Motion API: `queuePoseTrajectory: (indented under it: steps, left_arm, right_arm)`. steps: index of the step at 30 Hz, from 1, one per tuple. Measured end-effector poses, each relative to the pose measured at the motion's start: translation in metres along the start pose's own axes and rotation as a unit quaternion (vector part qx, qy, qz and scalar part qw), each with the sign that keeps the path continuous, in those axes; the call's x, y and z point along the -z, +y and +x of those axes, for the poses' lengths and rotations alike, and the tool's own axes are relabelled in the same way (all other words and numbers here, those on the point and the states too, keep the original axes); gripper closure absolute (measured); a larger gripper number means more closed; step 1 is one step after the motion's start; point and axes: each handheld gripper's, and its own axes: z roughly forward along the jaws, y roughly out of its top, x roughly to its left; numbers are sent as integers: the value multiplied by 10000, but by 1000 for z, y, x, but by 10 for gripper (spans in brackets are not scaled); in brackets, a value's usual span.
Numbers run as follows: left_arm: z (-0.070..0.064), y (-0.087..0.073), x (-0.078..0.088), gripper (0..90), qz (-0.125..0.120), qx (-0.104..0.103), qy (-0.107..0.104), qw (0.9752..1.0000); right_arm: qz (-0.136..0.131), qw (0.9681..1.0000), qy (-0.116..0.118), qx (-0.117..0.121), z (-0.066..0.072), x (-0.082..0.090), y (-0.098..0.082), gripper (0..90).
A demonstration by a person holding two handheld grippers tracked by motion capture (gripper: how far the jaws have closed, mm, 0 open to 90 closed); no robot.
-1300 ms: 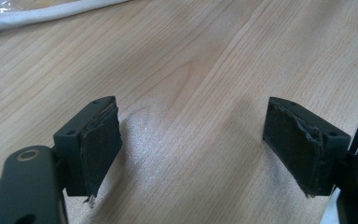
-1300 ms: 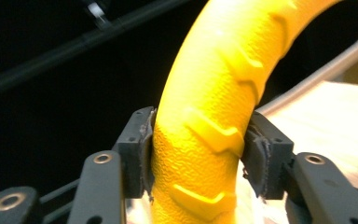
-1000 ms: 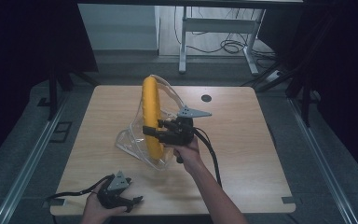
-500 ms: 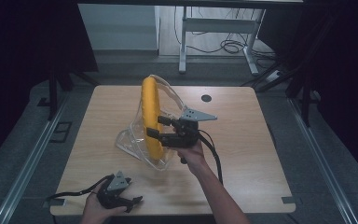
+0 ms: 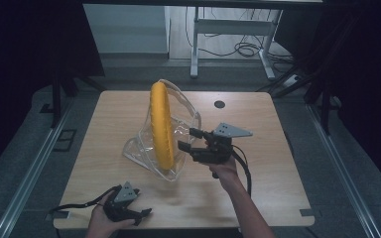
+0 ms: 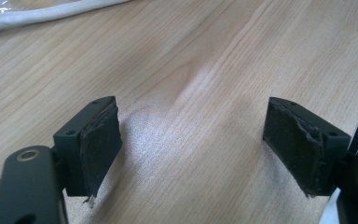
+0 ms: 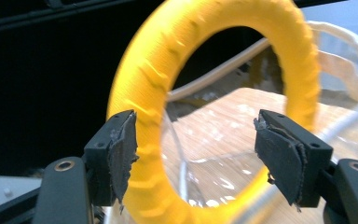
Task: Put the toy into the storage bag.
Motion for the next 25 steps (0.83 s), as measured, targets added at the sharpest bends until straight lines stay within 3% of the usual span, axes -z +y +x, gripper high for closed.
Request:
queuePoseTrajectory:
  steps: [11, 25]
  left_arm:
    - [0, 0, -1, 189, 19, 25, -7, 10000]
    - [0, 0, 0, 189, 8, 24, 1, 10000]
  right_arm:
    - [198, 9989, -425, 26, -22, 32, -32, 320]
    - [312, 9981, -538, 27, -26, 35, -42, 322]
